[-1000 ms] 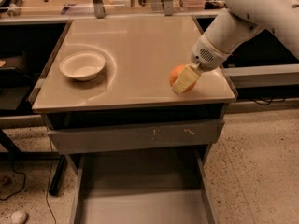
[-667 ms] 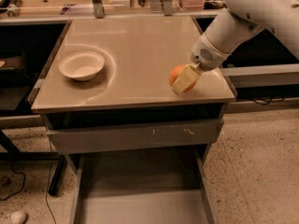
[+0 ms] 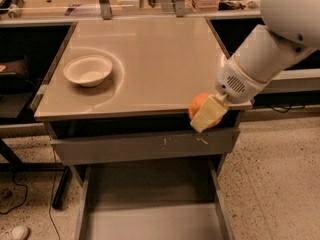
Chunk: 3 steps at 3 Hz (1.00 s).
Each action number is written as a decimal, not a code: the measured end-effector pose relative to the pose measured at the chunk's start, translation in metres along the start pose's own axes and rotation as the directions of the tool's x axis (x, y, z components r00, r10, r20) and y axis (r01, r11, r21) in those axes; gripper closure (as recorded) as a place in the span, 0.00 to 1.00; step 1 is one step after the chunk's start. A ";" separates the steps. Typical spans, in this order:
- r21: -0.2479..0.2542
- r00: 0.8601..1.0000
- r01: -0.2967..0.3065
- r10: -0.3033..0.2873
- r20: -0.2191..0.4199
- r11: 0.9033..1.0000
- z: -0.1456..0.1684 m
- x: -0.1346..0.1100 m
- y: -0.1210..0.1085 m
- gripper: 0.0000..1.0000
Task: Place orange into middle drawer
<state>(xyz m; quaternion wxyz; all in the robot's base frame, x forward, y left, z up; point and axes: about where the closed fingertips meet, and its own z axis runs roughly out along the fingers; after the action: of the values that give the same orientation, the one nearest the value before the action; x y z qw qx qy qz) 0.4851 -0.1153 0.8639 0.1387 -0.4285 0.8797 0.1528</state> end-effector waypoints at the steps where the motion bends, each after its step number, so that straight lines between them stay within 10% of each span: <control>1: -0.053 1.000 -0.022 0.021 -0.023 0.998 0.005 0.037 0.048 1.00; 3: -0.111 0.996 -0.079 0.074 -0.053 0.991 0.036 0.055 0.062 1.00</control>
Offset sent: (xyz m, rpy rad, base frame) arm -0.0494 0.0036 -0.0069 0.0155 0.0435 0.0038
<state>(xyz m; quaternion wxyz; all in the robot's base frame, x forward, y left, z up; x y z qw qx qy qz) 0.4068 -0.1045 0.8198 0.0868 -0.4051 0.8886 0.1968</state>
